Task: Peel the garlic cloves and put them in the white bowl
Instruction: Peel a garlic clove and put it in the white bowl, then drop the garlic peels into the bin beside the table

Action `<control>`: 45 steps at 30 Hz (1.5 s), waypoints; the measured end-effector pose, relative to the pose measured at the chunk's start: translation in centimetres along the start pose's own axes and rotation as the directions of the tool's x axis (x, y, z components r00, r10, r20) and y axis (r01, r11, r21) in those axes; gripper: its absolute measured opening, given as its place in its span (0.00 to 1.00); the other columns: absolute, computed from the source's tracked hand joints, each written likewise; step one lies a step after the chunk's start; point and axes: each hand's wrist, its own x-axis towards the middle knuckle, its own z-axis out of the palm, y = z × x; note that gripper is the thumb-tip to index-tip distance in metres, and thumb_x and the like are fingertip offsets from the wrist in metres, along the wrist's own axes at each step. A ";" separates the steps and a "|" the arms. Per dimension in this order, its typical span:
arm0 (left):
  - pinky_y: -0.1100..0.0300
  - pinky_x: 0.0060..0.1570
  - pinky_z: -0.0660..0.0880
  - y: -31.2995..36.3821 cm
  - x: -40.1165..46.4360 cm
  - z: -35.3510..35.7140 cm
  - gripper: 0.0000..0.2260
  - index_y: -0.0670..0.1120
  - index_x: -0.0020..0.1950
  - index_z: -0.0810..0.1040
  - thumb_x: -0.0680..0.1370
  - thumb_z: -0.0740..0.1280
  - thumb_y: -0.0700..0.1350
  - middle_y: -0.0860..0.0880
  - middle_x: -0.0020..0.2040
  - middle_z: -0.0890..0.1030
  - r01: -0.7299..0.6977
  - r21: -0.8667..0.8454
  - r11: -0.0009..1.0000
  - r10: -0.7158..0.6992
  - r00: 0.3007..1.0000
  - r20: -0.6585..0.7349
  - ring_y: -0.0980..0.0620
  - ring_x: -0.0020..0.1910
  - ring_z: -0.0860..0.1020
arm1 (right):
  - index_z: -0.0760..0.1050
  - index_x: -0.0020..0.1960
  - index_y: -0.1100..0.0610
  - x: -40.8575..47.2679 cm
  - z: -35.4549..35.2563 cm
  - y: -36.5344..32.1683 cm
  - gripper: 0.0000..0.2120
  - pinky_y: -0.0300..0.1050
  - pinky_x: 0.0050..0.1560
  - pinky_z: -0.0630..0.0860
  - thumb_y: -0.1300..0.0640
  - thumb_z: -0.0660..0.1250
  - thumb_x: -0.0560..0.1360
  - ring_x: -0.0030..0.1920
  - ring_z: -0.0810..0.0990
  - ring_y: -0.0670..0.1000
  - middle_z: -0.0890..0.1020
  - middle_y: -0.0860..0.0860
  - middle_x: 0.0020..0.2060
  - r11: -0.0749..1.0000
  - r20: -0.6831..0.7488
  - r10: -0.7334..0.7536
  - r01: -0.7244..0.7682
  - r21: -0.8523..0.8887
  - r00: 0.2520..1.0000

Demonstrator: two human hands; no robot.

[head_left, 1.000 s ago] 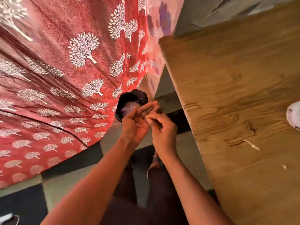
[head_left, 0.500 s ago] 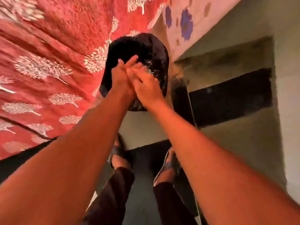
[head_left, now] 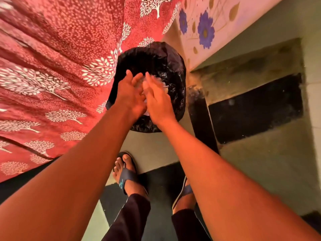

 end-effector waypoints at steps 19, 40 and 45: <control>0.55 0.48 0.76 0.5 1.6 0.4 0.27 0.44 0.58 0.80 0.84 0.53 0.65 0.41 0.49 0.84 0.024 0.207 0.978 0.006 0.990 -0.140 0.50 0.44 0.80 | 0.81 0.64 0.56 -0.2 0.0 -2.1 0.24 0.54 0.69 0.72 0.42 0.54 0.84 0.63 0.80 0.50 0.84 0.51 0.59 0.920 -0.060 0.119 -0.088 0.381 0.991; 0.56 0.54 0.79 2.3 -17.7 4.4 0.11 0.41 0.64 0.79 0.85 0.60 0.42 0.43 0.56 0.86 -0.218 0.505 0.835 0.257 0.966 -0.009 0.43 0.58 0.84 | 0.83 0.58 0.57 -9.0 -8.1 -10.7 0.09 0.41 0.49 0.79 0.57 0.67 0.80 0.47 0.84 0.46 0.86 0.51 0.48 0.992 -0.285 0.076 -0.043 0.121 0.955; 0.46 0.59 0.77 6.3 -32.5 10.5 0.10 0.40 0.62 0.80 0.85 0.62 0.42 0.42 0.55 0.86 -0.346 0.629 0.696 0.302 0.936 0.180 0.37 0.59 0.82 | 0.83 0.56 0.56 -19.3 -15.7 -22.0 0.07 0.41 0.49 0.80 0.58 0.68 0.80 0.48 0.83 0.45 0.85 0.48 0.48 0.974 -0.414 0.047 0.051 0.222 0.909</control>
